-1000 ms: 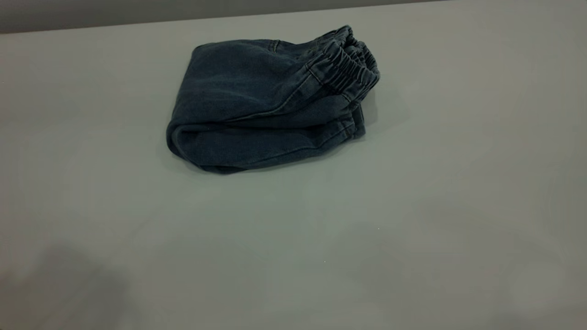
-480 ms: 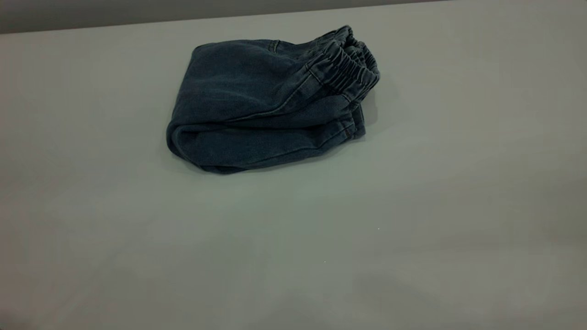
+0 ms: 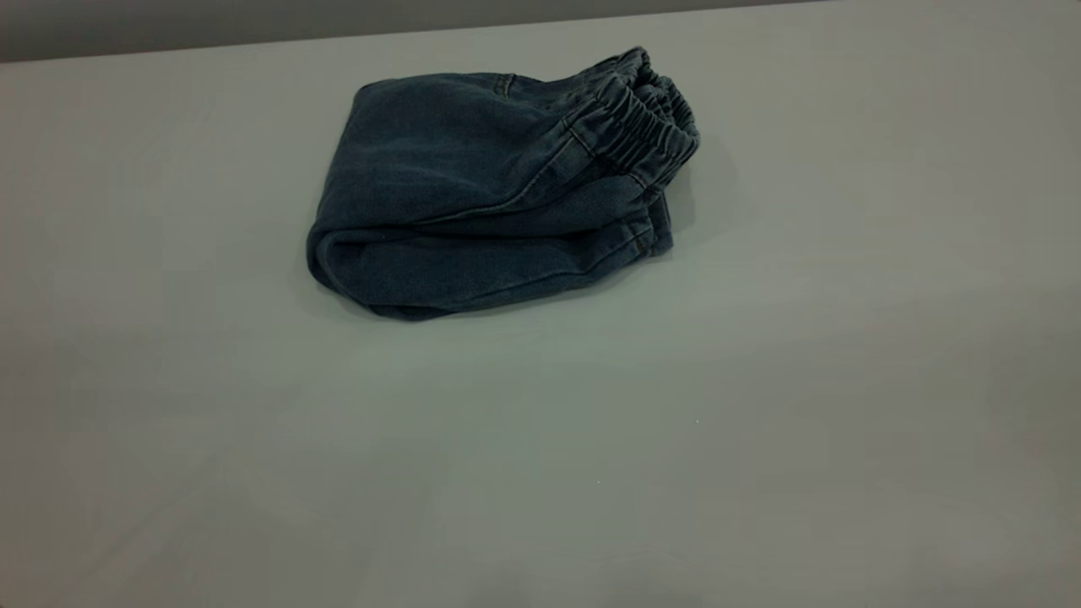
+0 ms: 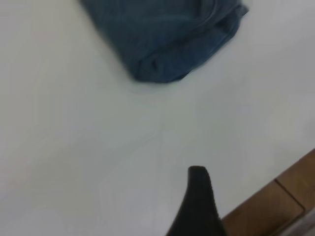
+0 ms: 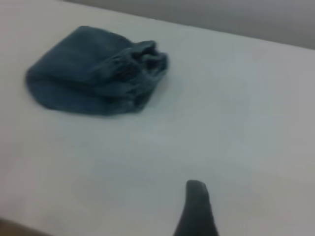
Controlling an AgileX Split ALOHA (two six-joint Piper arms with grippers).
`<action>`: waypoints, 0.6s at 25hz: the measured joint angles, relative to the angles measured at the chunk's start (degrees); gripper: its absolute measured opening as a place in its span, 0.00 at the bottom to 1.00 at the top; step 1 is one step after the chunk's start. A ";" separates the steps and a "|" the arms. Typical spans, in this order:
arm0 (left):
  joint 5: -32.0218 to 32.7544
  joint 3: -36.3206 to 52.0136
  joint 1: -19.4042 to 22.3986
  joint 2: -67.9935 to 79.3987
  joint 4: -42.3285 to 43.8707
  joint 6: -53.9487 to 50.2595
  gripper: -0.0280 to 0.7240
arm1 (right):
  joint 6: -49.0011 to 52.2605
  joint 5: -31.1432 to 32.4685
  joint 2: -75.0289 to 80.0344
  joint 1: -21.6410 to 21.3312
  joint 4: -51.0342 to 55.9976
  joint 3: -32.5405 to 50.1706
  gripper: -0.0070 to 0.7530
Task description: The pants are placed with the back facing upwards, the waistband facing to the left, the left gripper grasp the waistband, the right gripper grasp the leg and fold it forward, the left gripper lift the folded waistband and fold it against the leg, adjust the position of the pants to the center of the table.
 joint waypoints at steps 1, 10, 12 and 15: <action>-0.64 0.79 0.00 -0.57 -0.53 0.42 0.72 | 1.04 -0.15 0.00 0.00 -0.80 -0.01 0.62; -3.60 6.74 0.00 -1.21 -2.19 0.50 0.72 | 1.64 -0.34 0.06 0.00 -0.26 0.01 0.62; -1.93 7.29 0.00 -1.21 -2.11 0.37 0.72 | 1.64 -0.28 0.06 0.00 -0.26 0.01 0.62; 1.21 7.31 0.00 -1.21 -1.46 -0.98 0.72 | 1.64 -0.28 0.06 0.00 -0.26 0.01 0.62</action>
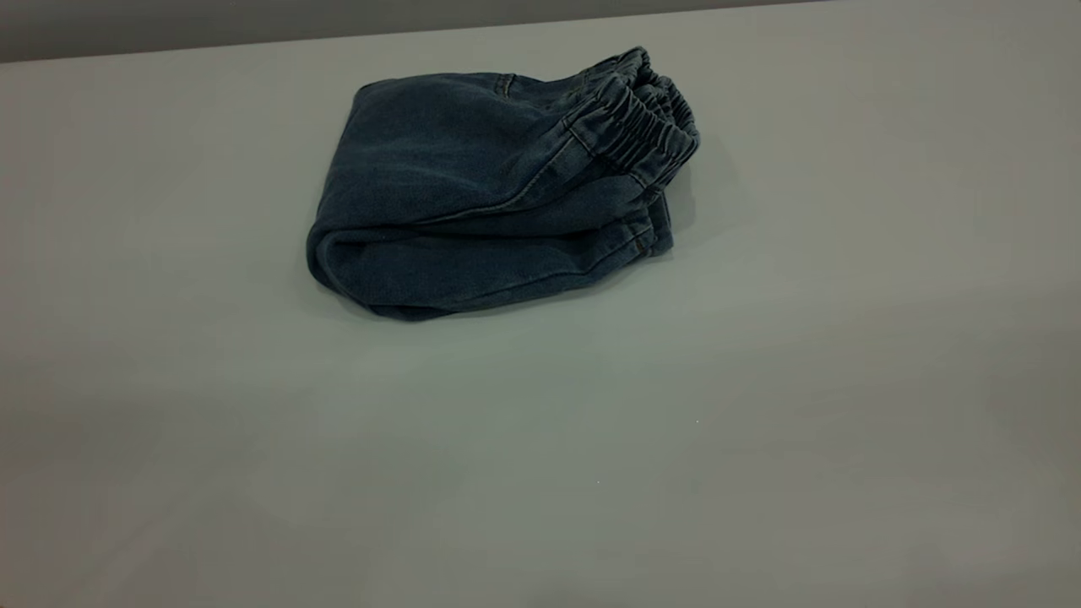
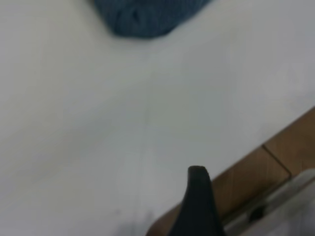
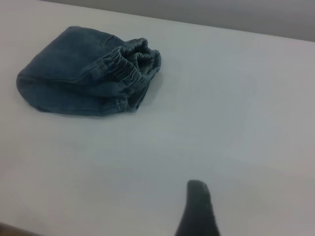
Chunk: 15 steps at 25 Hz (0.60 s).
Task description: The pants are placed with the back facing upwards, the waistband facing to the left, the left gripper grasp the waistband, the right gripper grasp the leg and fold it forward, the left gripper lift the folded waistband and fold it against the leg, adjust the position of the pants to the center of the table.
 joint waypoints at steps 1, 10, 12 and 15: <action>1.27 0.06 0.00 0.00 0.43 -0.39 0.72 | -0.04 0.05 0.00 0.00 0.00 0.00 0.62; 0.04 1.60 0.00 0.00 2.67 -3.15 0.72 | -0.18 0.16 0.00 0.00 0.06 0.00 0.62; 0.04 1.54 0.00 0.00 2.67 -3.15 0.72 | -0.18 0.21 0.00 0.00 0.06 0.00 0.62; 0.04 1.54 0.00 0.00 2.67 -3.15 0.72 | -0.18 0.21 0.00 0.00 0.12 0.00 0.62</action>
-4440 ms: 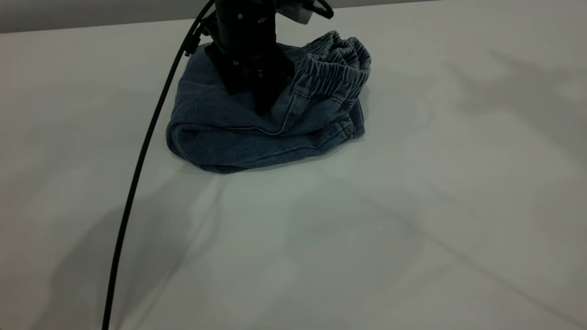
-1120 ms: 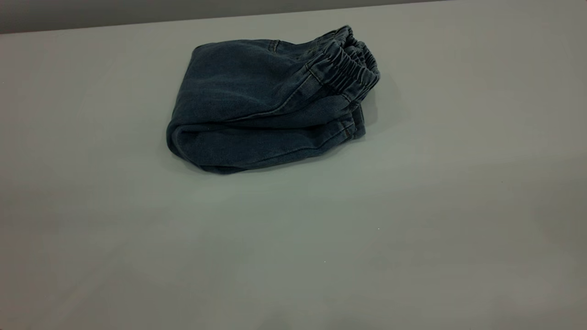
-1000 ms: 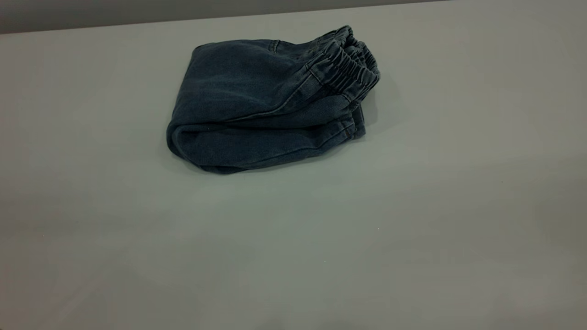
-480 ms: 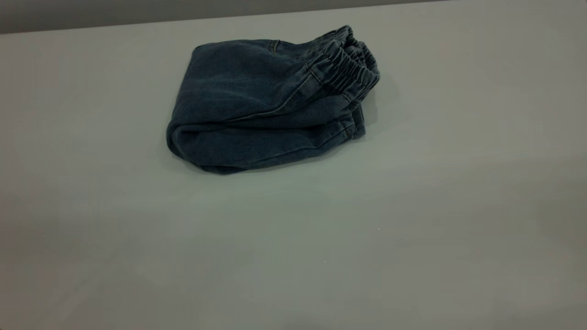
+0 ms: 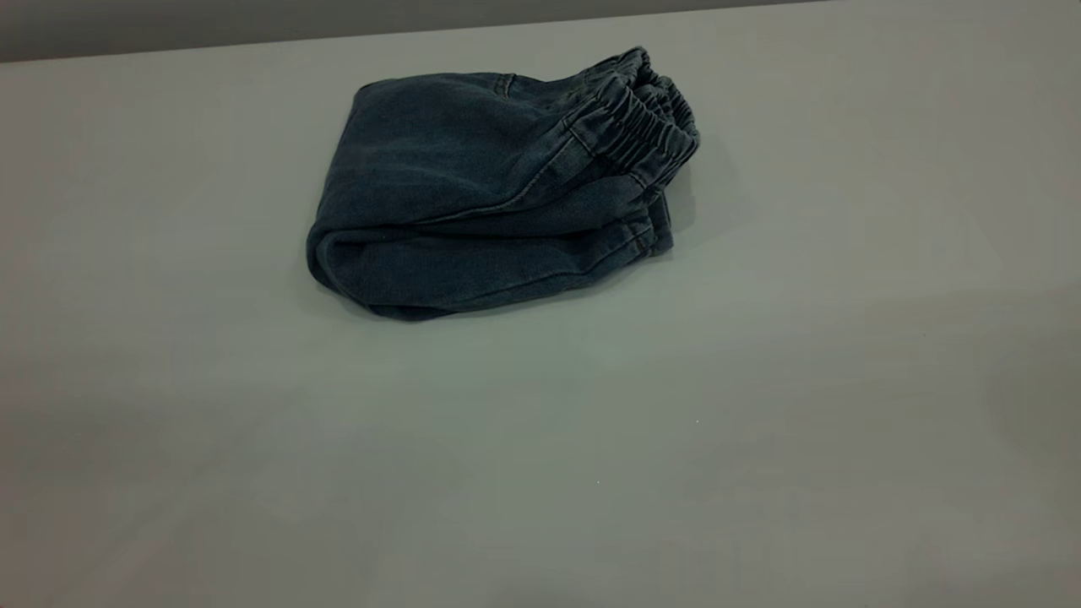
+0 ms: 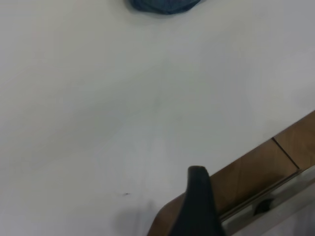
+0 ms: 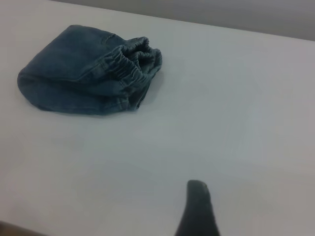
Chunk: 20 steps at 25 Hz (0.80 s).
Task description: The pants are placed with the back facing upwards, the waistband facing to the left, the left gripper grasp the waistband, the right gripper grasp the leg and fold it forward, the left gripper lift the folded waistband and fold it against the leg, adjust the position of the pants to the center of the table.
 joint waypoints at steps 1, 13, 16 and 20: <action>0.00 0.00 0.00 0.00 0.00 0.00 0.72 | 0.00 0.00 0.00 0.00 0.00 0.00 0.62; 0.13 -0.04 1.97 -4.52 -0.32 0.41 0.72 | -0.06 -0.05 0.00 0.00 0.12 0.00 0.62; 0.28 -0.04 6.27 -8.58 -0.32 0.41 0.72 | -0.06 -0.05 0.00 0.00 0.12 0.00 0.62; 0.28 -0.04 14.20 -13.74 -0.32 0.41 0.72 | -0.06 -0.05 0.00 0.00 0.21 0.00 0.62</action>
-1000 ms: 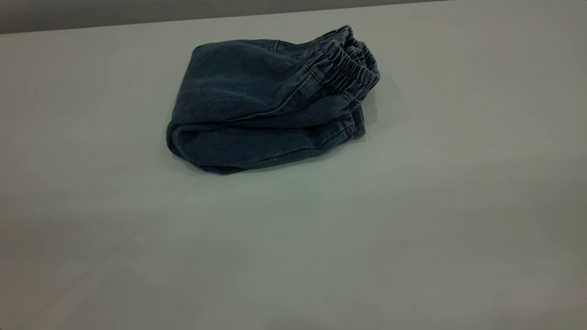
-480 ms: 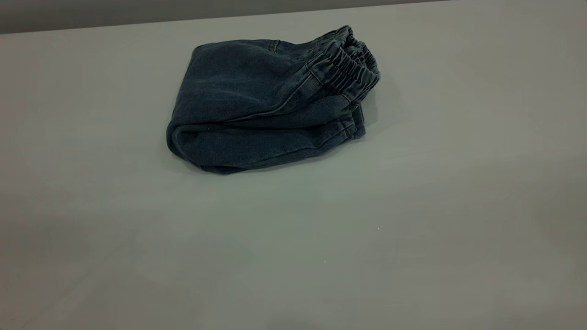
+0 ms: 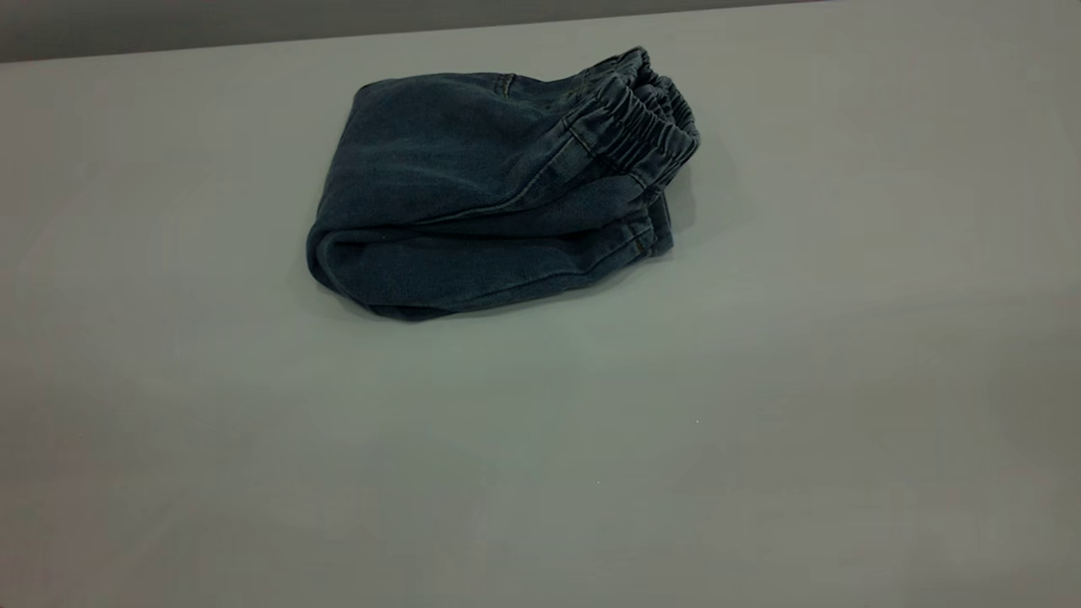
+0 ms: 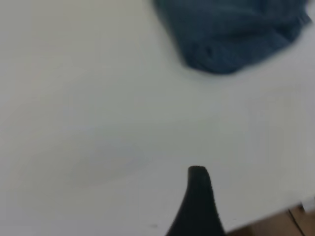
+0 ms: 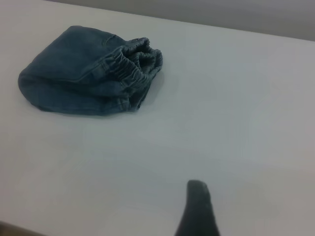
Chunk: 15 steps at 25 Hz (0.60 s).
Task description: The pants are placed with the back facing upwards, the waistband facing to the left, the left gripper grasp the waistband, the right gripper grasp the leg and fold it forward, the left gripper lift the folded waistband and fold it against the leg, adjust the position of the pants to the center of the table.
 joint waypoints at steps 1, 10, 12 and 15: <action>0.00 0.00 2.05 -0.95 0.00 0.00 0.72 | 0.00 0.00 0.00 0.00 0.00 0.00 0.62; -0.07 -0.02 14.77 -6.78 0.00 -0.06 0.72 | 0.00 0.00 0.00 -1.17 -0.01 0.00 0.62; -0.07 -0.02 15.59 -7.86 0.00 -0.06 0.72 | 0.00 0.00 0.00 -1.25 0.19 0.00 0.62; -0.21 -0.02 15.59 -9.50 0.00 -0.11 0.72 | 0.00 0.00 0.00 -1.55 0.19 0.00 0.62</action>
